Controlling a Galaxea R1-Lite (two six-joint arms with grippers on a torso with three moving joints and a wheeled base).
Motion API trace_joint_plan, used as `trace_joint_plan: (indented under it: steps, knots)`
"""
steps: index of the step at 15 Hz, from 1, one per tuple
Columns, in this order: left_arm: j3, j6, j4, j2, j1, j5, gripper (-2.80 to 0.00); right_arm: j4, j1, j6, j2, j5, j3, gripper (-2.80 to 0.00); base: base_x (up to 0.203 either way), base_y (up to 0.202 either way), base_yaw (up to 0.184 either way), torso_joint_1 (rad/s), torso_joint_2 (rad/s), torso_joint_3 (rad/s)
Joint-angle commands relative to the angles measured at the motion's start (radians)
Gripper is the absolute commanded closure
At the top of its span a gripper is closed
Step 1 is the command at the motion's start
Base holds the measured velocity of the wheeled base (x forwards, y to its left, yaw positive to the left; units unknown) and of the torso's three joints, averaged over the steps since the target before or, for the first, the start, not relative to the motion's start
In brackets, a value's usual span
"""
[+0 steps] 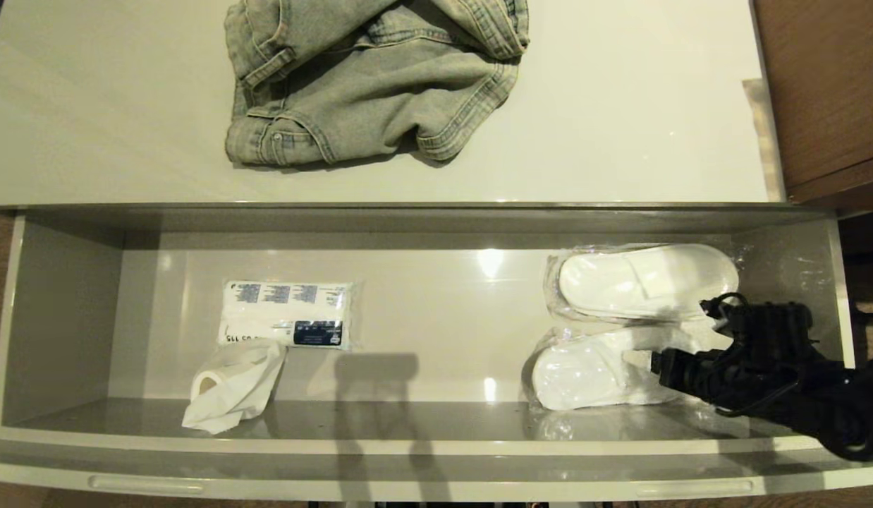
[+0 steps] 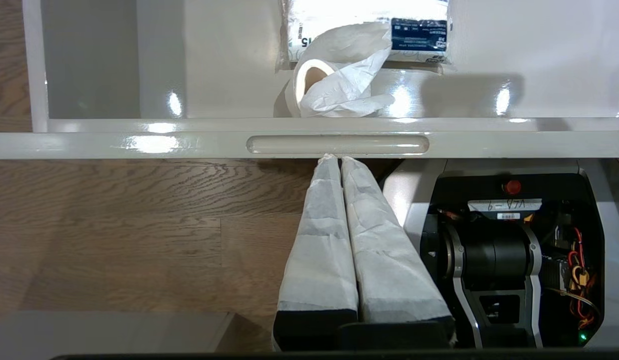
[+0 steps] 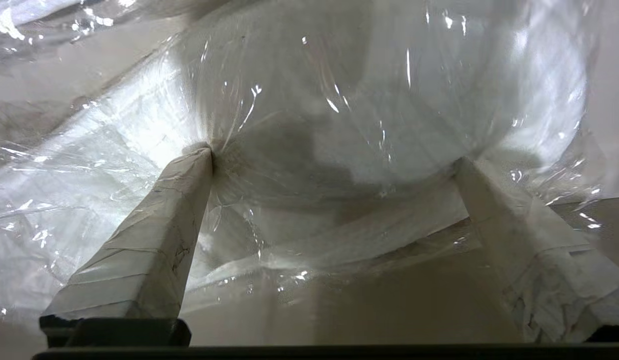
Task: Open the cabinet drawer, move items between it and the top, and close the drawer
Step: Take out the disposable slippers from the drawer
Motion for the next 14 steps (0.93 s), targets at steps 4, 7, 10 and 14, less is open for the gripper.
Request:
trace_joint_plan:
  steps: [4,7,10,14]
  knots:
    - [0.002,0.000,0.000,0.000,-0.001,0.000,0.00,0.382,-0.039,-0.041,-0.381,-0.015,-0.157,-2.80,0.000,0.000,0.000,0.000,0.00,0.000]
    - [0.000,0.000,0.000,0.000,-0.001,0.000,0.00,0.530,-0.036,-0.047,-0.509,-0.013,-0.184,-2.80,0.000,0.000,0.000,0.000,0.00,0.000]
    - [0.000,0.000,0.000,0.000,-0.001,0.000,0.00,0.539,-0.037,-0.048,-0.565,-0.007,-0.122,-2.80,0.000,0.000,0.000,0.000,0.00,0.000]
    - [0.000,0.000,0.000,0.000,-0.001,0.000,0.00,0.543,-0.034,-0.048,-0.553,-0.005,-0.109,-2.80,0.000,0.000,0.000,0.000,0.00,0.000]
